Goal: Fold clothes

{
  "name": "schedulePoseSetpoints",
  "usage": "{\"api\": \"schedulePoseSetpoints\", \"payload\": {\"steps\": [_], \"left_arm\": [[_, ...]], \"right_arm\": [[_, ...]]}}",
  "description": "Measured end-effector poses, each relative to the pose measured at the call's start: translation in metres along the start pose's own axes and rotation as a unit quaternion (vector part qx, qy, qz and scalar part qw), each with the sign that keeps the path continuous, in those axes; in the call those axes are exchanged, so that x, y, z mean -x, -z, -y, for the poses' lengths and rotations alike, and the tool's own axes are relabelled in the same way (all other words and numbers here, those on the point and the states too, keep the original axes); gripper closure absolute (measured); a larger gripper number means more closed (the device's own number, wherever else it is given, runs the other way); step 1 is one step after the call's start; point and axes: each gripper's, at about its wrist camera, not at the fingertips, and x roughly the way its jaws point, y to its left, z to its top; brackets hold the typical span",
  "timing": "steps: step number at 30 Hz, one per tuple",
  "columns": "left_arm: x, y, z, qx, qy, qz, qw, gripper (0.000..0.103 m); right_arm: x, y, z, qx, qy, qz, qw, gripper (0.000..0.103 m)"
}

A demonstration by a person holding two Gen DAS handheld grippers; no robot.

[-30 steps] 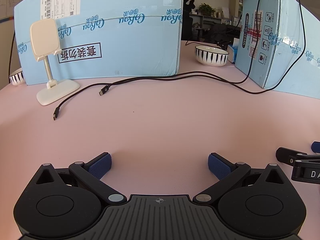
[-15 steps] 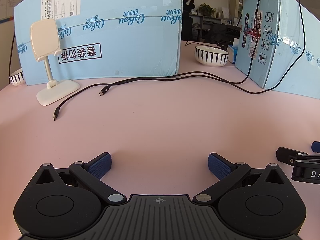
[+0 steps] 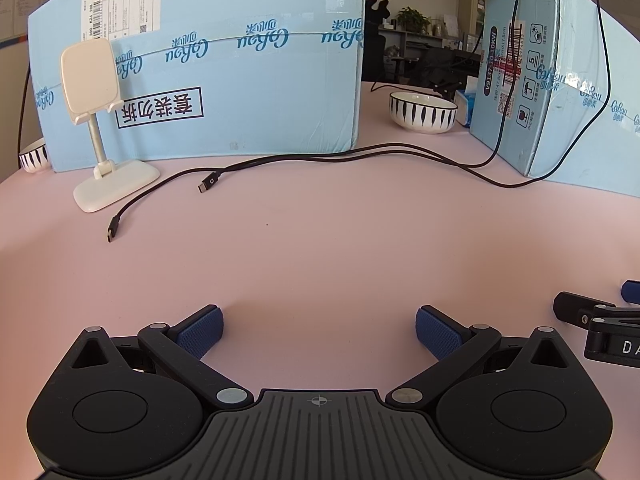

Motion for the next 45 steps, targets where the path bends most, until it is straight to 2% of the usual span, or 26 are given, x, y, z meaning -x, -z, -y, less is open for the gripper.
{"api": "schedulePoseSetpoints", "payload": {"steps": [15, 25, 45], "left_arm": [[0.0008, 0.0004, 0.0003, 0.001, 0.001, 0.0, 1.0, 0.0], [0.0, 0.0003, 0.0011, 0.002, 0.002, -0.001, 1.0, 0.0], [-0.0007, 0.0007, 0.001, 0.0, 0.0, -0.001, 1.0, 0.0]], "right_arm": [[-0.0003, -0.0006, 0.0007, 0.0, 0.0, -0.001, 1.0, 0.005], [-0.0011, -0.0004, 0.0011, -0.001, 0.001, -0.006, 1.0, 0.0], [-0.0013, -0.0006, 0.001, -0.003, -0.001, -0.007, 1.0, 0.0]]}}
